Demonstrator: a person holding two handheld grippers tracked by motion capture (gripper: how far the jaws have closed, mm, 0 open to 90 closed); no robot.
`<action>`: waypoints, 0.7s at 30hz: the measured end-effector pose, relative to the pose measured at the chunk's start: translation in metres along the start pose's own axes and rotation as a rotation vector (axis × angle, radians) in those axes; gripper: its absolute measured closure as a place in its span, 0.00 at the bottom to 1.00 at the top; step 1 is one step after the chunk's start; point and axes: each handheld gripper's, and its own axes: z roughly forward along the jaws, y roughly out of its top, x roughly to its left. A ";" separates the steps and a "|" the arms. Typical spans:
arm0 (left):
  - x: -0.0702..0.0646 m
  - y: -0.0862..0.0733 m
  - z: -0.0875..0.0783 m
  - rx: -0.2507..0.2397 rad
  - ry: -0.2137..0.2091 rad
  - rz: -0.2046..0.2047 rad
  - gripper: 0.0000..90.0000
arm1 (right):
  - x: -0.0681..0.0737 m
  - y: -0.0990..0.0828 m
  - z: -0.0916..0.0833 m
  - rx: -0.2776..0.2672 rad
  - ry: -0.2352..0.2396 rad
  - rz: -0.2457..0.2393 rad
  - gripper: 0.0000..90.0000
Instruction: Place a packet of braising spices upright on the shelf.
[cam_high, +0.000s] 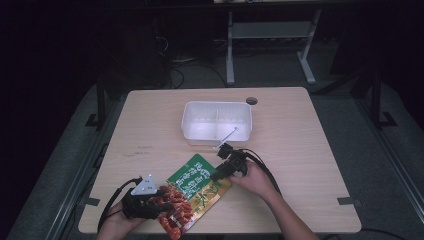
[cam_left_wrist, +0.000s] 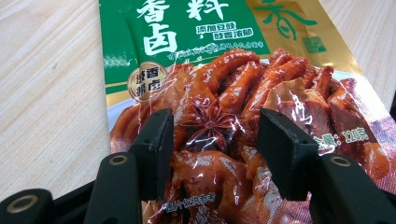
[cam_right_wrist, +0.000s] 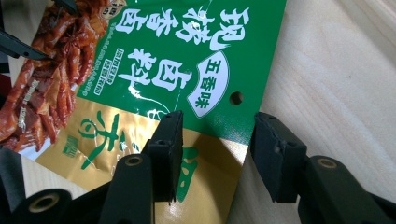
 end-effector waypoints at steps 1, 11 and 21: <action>0.000 0.000 0.000 0.000 0.002 0.000 0.51 | -0.001 0.000 -0.001 -0.008 0.011 0.006 0.63; -0.001 0.000 0.001 0.002 0.007 0.002 0.50 | 0.004 0.003 -0.004 -0.024 0.110 0.010 0.72; -0.001 0.000 0.001 0.002 0.011 0.004 0.49 | 0.005 0.006 0.012 0.027 0.127 0.006 0.86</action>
